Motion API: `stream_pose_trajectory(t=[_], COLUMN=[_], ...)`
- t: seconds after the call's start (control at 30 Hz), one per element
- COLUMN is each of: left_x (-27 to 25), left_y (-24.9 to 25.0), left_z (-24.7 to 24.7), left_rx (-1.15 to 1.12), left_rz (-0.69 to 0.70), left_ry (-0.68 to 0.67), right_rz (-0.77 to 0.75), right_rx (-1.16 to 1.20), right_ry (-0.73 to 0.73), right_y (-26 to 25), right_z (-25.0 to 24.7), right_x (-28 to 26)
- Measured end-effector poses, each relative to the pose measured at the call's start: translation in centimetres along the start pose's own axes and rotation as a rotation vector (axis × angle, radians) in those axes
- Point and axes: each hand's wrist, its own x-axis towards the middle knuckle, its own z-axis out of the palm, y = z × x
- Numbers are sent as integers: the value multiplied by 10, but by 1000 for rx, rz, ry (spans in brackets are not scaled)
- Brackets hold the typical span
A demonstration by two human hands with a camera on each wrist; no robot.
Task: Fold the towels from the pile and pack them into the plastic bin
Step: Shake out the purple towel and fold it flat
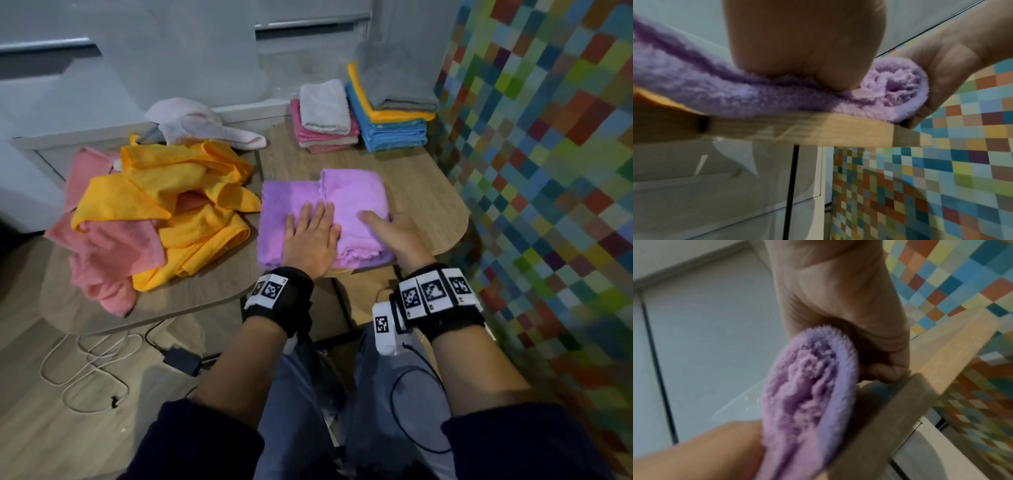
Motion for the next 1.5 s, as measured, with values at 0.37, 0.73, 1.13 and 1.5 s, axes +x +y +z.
stream_pose_trajectory(t=[0.37, 0.73, 1.13, 1.5], left_x=[43, 47, 57, 51], left_y=[12, -34, -54, -38], left_z=[-44, -79, -38, -47], left_rx=[-1098, -1452, -864, -460], left_rz=[-147, -226, -354, -380], left_ry=[69, -319, 162, 17], right_rz=[-319, -699, -592, -462], right_rx=[-447, -364, -746, -447], right_ry=[292, 157, -110, -19], right_y=[-48, -58, -22, -43], right_z=[2, 49, 86, 53], right_x=[-19, -13, 15, 22])
